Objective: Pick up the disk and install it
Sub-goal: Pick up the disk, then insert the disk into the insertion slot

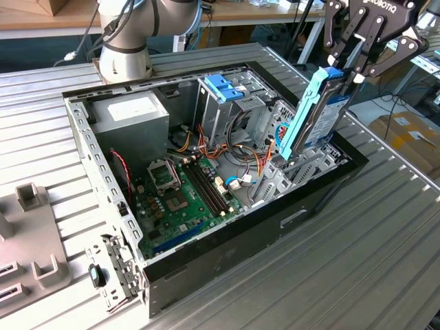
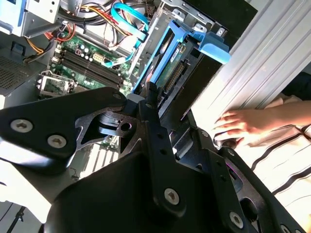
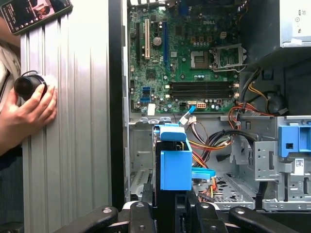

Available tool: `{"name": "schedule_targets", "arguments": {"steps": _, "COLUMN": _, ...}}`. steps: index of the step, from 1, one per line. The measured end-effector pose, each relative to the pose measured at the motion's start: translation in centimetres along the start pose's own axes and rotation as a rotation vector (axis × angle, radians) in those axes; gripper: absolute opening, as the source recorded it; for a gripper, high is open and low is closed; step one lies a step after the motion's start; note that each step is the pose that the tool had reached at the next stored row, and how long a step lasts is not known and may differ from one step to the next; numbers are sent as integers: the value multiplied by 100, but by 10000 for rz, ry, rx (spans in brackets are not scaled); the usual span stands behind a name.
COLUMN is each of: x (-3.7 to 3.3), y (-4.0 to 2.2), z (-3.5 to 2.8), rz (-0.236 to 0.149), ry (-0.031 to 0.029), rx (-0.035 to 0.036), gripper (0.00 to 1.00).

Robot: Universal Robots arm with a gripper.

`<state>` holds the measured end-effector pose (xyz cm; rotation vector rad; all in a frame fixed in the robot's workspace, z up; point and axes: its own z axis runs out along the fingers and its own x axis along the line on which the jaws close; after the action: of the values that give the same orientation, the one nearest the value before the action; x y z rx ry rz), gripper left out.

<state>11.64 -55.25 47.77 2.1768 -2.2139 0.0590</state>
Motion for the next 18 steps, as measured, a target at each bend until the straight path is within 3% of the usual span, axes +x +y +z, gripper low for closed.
{"name": "schedule_targets", "arguments": {"steps": 4, "x": -36, "y": 0, "z": 17, "rz": -1, "ry": 1, "rx": 0, "gripper": 35}}
{"name": "schedule_targets", "arguments": {"steps": 11, "x": -80, "y": 1, "z": 109, "rz": 0, "ry": -1, "rx": 1, "gripper": 35}}
{"name": "schedule_targets", "arguments": {"steps": 18, "x": -81, "y": 1, "z": 120, "rz": 0, "ry": 12, "rx": 1, "gripper": 35}}
